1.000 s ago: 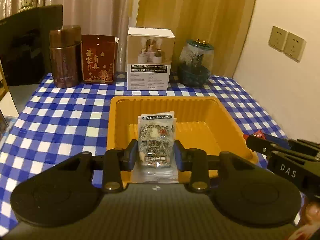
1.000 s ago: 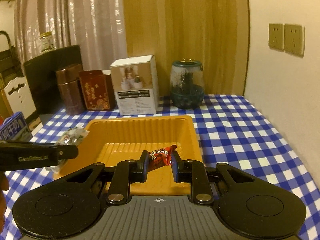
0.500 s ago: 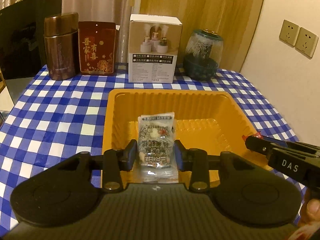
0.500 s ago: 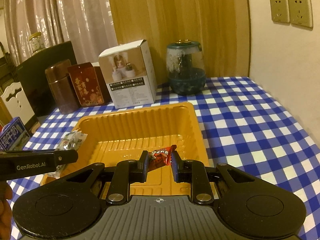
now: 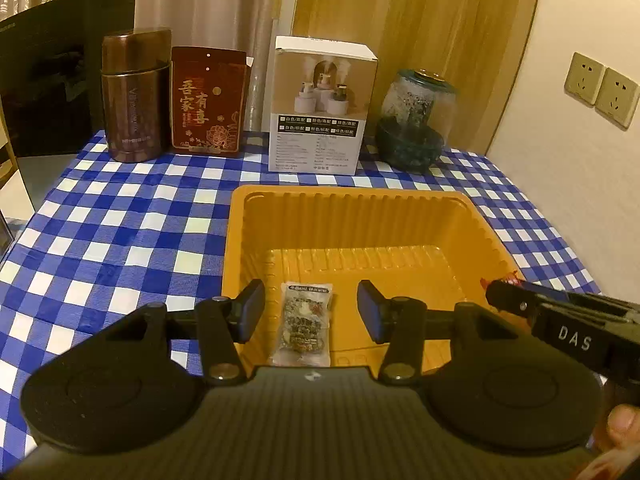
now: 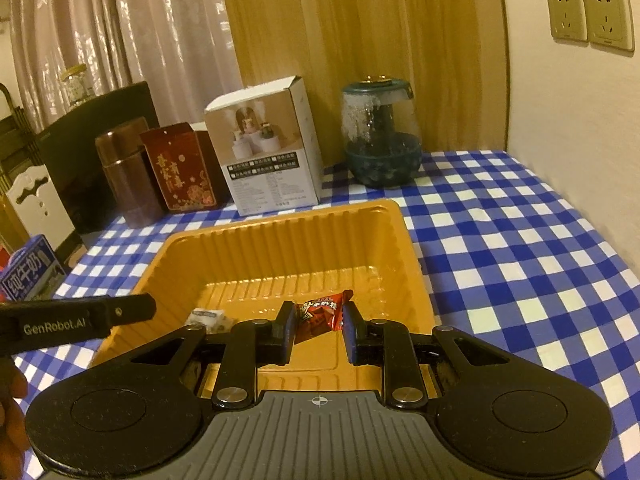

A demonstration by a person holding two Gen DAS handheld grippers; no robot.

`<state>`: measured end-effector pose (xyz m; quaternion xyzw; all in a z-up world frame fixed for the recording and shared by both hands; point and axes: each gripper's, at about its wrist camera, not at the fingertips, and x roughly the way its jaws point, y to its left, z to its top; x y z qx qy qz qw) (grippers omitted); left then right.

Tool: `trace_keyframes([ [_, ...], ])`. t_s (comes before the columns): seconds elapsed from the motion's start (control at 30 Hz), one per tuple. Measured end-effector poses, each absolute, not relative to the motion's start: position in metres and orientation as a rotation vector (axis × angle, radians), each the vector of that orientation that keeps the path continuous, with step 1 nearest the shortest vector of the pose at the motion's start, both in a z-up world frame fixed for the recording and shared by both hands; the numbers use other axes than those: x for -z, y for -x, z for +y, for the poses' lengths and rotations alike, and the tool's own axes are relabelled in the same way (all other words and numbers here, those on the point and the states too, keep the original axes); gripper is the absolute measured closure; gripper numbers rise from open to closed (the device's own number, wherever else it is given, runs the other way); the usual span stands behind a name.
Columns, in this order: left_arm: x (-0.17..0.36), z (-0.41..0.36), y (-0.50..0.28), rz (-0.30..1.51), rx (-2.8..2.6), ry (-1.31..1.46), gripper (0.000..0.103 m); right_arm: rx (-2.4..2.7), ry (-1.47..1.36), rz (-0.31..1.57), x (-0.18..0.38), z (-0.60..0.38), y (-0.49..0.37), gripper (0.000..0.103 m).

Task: Organize snacks
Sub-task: 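Carry both snacks over the orange tray and open both tools to drop them, then move both tools back toward the snack pile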

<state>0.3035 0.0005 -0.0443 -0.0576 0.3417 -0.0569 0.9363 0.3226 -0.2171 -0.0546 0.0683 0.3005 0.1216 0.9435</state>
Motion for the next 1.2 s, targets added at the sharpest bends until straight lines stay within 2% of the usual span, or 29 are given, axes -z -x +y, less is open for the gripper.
trace_keyframes([
  [0.03, 0.044, 0.001, -0.303, 0.699, 0.116, 0.117, 0.056, -0.255, -0.150, 0.606, 0.055, -0.218, -0.323, 0.065],
  [0.07, 0.045, 0.001, -0.303, 0.700, 0.116, 0.118, 0.056, -0.253, -0.159, 0.600, 0.054, -0.220, -0.323, 0.046],
  [0.1, 0.045, 0.002, -0.303, 0.701, 0.116, 0.117, 0.056, -0.247, -0.171, 0.589, 0.053, -0.222, -0.322, 0.037],
  [0.8, 0.037, -0.008, -0.292, 0.683, 0.138, 0.067, 0.053, -0.169, -0.185, 0.531, 0.037, -0.248, -0.307, 0.037],
  [1.2, 0.029, -0.012, -0.250, 0.679, 0.161, 0.041, 0.053, -0.117, -0.190, 0.523, 0.032, -0.264, -0.268, 0.037],
])
